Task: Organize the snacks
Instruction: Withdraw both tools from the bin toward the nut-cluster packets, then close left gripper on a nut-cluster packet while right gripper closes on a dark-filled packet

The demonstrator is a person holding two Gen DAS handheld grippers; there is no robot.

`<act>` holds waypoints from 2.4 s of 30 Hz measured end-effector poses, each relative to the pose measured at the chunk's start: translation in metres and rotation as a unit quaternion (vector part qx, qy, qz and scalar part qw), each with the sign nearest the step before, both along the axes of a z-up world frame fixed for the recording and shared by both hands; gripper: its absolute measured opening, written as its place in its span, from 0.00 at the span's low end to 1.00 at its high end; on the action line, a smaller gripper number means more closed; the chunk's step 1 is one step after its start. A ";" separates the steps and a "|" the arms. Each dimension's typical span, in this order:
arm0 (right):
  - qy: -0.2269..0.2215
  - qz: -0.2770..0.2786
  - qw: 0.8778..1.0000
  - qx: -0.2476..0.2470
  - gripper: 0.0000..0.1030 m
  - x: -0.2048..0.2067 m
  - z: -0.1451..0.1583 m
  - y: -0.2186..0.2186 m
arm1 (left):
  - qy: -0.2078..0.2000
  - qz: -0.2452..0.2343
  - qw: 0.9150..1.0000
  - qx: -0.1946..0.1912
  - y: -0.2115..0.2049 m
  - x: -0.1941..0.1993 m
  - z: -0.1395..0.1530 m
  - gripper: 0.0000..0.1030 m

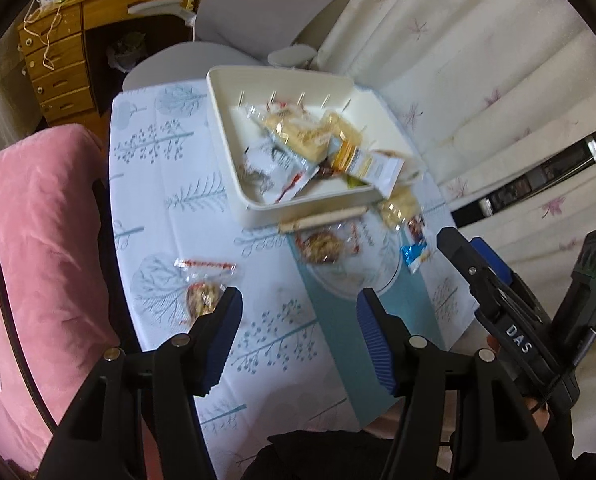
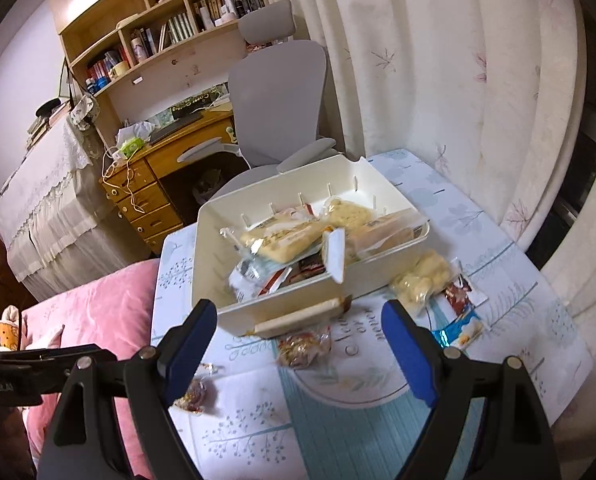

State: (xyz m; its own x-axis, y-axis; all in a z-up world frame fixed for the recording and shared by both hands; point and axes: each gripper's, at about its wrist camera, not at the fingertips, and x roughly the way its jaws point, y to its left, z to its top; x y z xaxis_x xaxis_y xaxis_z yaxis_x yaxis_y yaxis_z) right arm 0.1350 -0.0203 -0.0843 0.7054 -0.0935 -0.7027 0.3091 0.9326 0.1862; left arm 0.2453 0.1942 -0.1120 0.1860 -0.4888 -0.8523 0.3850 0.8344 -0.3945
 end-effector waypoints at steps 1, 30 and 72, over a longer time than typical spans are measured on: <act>0.003 0.001 1.000 -0.002 0.82 -0.002 -0.002 0.004 | 0.006 0.000 1.000 0.003 0.000 0.000 -0.004 0.57; 0.095 0.074 0.990 -0.071 0.82 0.051 -0.146 0.018 | 0.128 0.024 0.961 0.244 -0.021 0.047 -0.162 0.71; 0.110 0.078 0.990 0.036 0.50 0.029 -0.118 0.048 | 0.071 0.037 0.981 0.174 0.016 -0.007 -0.088 0.48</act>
